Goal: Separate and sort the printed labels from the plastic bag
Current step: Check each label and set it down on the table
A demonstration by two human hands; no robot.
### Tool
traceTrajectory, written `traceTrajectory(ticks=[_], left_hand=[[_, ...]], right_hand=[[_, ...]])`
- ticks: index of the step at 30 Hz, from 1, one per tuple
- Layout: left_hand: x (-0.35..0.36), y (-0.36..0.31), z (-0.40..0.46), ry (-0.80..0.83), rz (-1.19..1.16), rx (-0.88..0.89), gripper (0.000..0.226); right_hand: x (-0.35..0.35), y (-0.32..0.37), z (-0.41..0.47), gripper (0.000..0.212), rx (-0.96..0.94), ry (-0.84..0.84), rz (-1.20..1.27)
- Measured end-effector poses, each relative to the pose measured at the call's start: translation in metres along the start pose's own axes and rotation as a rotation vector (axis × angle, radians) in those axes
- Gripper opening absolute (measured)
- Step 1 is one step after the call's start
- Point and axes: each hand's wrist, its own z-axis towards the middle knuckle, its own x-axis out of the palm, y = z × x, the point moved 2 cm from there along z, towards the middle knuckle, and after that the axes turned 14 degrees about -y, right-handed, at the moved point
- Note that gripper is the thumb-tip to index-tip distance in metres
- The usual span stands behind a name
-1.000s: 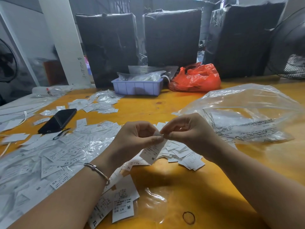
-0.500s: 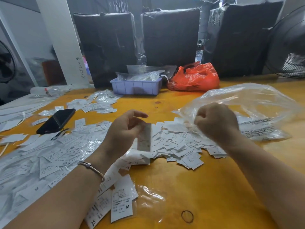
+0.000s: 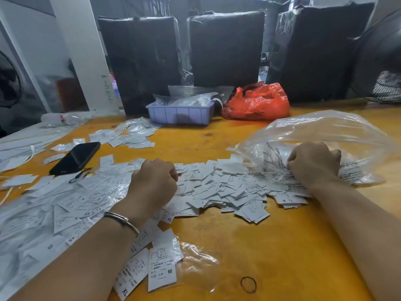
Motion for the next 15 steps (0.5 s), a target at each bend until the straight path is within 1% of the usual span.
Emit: traceTrajectory(ticks=[3,5,6,8,10,15], left_hand=[[0.002,-0.002,-0.001,-0.025,-0.039,0.063,0.02],[0.003,-0.003,-0.002,-0.047,-0.097,0.099,0.014],[0.002,-0.004,-0.002,-0.052,-0.144,0.113,0.012],[0.002,-0.007,-0.004,-0.025,-0.283,0.129,0.011],[0.001,-0.011,-0.007,0.014,-0.394,0.168,0.01],[-0.001,-0.016,-0.009,-0.008,-0.48,0.258,0.014]], right_hand=[[0.003,0.0,0.0,0.016,-0.006,-0.009,0.011],[0.005,0.0,0.001,0.025,-0.015,0.03,0.015],[0.006,0.0,0.001,0.027,-0.01,0.054,0.011],[0.007,0.0,0.002,0.017,-0.01,0.047,0.009],[0.006,-0.001,0.003,0.012,-0.022,-0.045,0.043],[-0.001,0.002,0.001,0.021,0.018,-0.301,0.164]])
